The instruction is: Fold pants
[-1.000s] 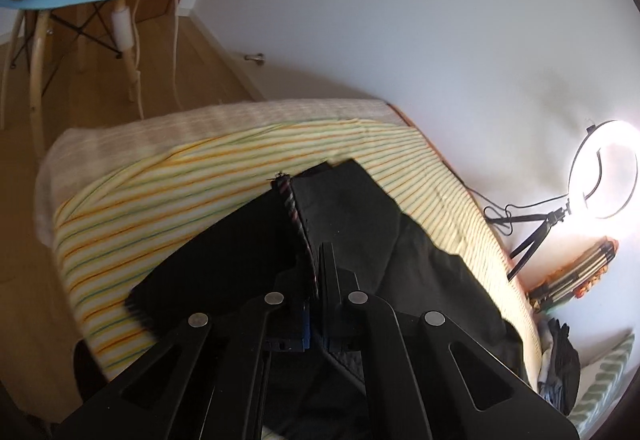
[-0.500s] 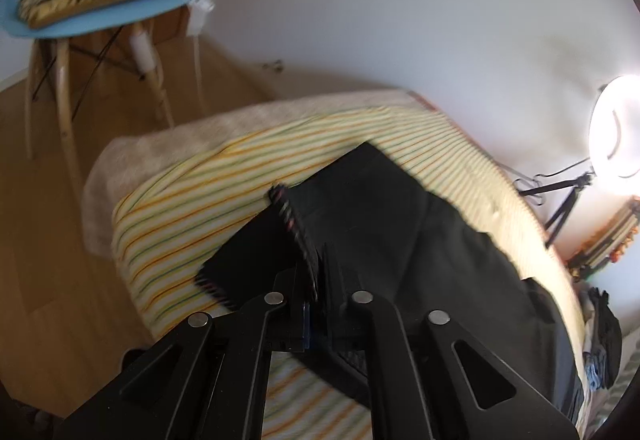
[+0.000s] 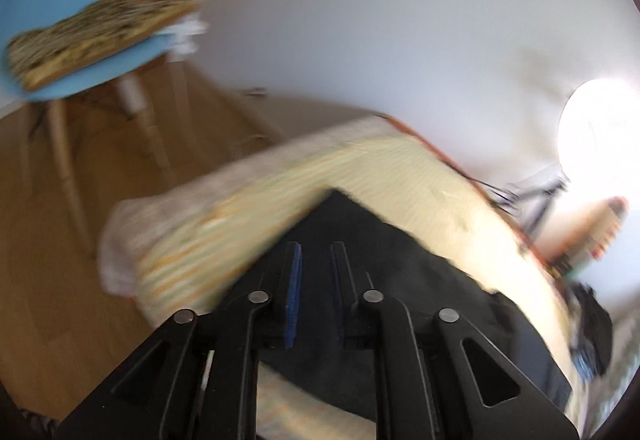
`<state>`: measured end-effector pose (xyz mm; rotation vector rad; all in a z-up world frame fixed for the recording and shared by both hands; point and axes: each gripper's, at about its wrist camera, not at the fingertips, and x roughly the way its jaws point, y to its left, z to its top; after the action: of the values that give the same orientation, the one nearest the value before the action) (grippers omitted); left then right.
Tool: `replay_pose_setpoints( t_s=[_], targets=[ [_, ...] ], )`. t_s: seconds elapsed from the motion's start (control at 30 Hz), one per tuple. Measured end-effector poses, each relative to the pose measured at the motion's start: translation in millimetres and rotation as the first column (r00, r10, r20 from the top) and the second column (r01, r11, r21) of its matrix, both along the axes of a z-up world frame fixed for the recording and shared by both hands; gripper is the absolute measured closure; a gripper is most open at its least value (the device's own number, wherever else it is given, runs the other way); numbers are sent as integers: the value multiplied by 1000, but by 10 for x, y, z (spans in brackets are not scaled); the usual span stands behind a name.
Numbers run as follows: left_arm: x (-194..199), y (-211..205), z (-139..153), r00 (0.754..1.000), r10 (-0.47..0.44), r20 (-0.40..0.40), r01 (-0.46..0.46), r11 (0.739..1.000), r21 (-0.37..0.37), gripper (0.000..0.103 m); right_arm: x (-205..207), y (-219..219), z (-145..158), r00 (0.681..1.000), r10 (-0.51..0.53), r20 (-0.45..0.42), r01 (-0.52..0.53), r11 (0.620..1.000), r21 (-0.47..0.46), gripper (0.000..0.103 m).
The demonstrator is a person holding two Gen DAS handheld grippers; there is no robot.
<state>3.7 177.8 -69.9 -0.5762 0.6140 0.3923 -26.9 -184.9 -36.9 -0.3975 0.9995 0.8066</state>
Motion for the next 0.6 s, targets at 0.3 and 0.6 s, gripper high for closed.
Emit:
replay_pose_setpoints(
  t_s=[0.3,0.6],
  targets=[
    [519,-1164,212,845,-533,-50,534,846,9,70,208,-1249,143,858,-486,-169,506,856,108,55],
    [619,-2470,121,462,-872,-163,885,466,11,61,76,-2027,-201,578,-726,-372,806,579,120,55]
  ],
)
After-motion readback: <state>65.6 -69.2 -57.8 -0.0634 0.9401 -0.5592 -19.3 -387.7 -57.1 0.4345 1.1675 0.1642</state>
